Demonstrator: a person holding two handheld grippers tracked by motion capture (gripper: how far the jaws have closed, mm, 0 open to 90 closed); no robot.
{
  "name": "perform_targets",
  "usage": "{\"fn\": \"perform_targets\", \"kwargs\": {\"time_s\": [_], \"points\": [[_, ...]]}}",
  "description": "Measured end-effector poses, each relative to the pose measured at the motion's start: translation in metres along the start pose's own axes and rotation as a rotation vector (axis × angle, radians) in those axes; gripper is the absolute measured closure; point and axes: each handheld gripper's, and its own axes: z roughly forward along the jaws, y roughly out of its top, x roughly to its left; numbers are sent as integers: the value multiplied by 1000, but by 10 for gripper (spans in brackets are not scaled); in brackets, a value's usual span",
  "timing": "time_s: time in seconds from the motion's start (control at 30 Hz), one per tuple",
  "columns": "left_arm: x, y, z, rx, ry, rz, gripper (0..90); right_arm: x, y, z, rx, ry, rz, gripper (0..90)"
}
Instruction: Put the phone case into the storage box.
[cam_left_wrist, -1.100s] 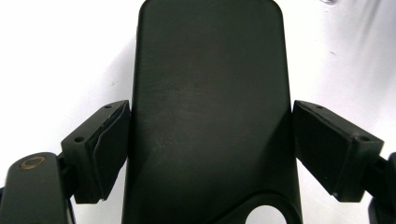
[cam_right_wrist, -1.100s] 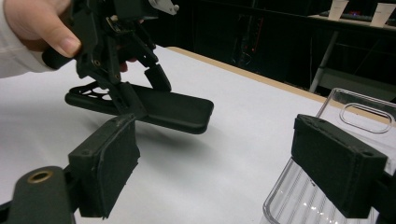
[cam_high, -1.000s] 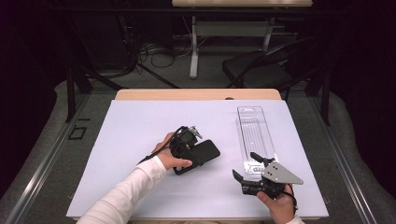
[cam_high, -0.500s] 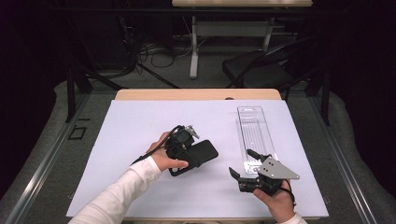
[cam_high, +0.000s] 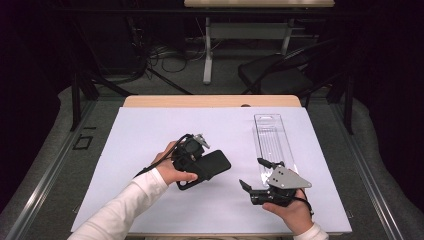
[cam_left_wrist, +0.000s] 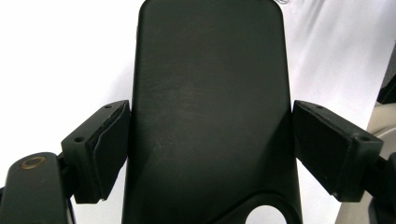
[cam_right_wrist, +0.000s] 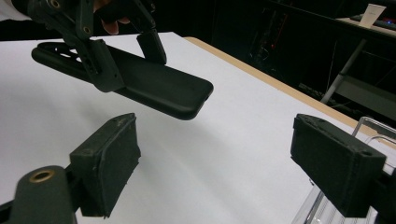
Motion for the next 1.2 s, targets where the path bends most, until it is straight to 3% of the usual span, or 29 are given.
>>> {"fn": "perform_targets", "kwargs": {"time_s": [0.2, 0.53, 0.97, 1.2], "points": [[-2, 0, -2, 6, 2, 1, 149, -1, 3, 4, 13, 14, -39, 146], [-5, 0, -5, 13, 2, -1, 149, 2, 6, 8, 65, 20, -199, 158], [-9, 4, -5, 22, -7, 11, 149, 19, 11, 16, 126, 15, -541, 230], [-10, 4, -5, 18, -13, 7, 149, 27, 12, 19, 144, -11, -689, 259]]}}
